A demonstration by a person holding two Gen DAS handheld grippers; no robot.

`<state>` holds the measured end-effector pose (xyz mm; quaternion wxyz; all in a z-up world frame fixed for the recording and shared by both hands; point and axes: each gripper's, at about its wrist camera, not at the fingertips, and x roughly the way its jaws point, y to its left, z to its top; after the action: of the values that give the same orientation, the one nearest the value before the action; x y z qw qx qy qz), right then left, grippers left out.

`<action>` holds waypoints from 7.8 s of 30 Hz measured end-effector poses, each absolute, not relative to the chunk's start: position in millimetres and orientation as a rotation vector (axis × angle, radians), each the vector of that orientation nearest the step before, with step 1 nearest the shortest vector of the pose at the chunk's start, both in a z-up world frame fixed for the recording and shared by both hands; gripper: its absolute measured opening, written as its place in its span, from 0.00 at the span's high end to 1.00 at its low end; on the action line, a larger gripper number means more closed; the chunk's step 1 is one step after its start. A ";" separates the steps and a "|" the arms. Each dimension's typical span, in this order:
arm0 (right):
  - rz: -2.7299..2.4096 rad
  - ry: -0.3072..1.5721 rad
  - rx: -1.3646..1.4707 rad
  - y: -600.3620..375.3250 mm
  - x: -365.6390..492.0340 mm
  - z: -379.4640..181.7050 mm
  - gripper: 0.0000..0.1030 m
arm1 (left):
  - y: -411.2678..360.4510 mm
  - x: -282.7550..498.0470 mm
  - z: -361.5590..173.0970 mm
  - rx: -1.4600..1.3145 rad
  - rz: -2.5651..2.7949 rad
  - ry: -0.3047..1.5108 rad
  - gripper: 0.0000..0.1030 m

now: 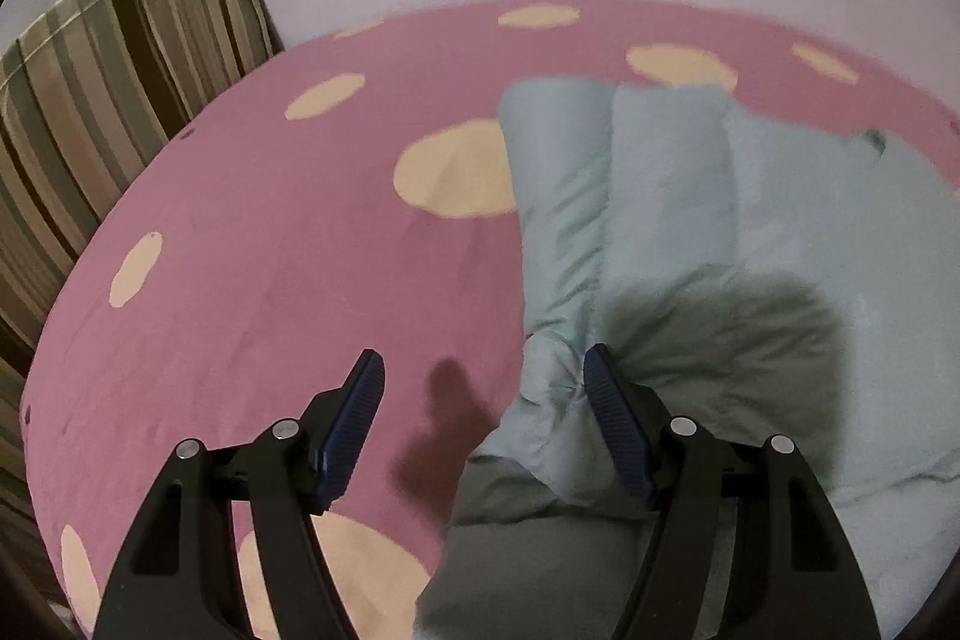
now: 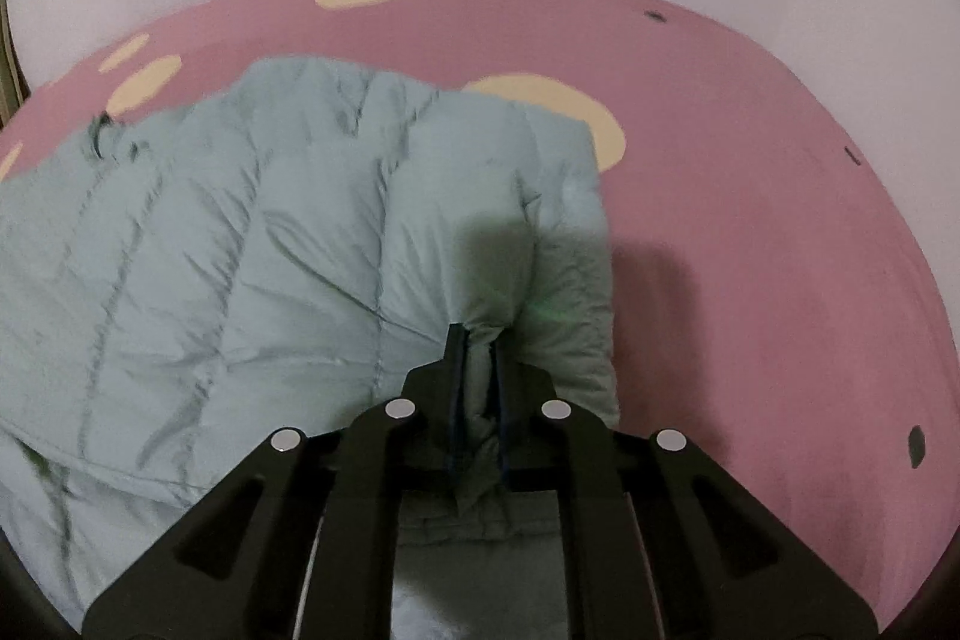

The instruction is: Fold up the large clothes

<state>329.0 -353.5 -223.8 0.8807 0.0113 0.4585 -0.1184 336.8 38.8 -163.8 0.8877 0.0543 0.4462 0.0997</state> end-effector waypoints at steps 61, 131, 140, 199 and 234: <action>-0.191 0.913 0.021 -353.7 184.6 -193.7 0.37 | 63.7 180.4 -174.1 -0.013 0.075 0.977 0.30; -0.096 0.934 0.223 -365.0 219.3 -225.2 0.93 | 51.7 250.1 -197.9 -0.070 -0.039 0.962 0.94; -0.095 0.810 0.239 -379.2 193.1 -181.7 0.49 | 68.9 228.3 -150.4 -0.130 -0.048 0.841 0.41; 0.034 0.585 0.042 -358.8 231.6 -98.8 0.96 | 27.0 273.7 -66.1 0.046 -0.143 0.607 0.97; -0.103 0.894 0.060 -355.6 450.0 -240.5 0.91 | -18.7 472.8 -222.1 0.257 0.144 0.879 0.97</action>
<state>450.0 -355.6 -240.5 0.9001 0.0288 0.4319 -0.0495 472.8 -18.7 -222.1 0.8945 0.1237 0.4240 0.0694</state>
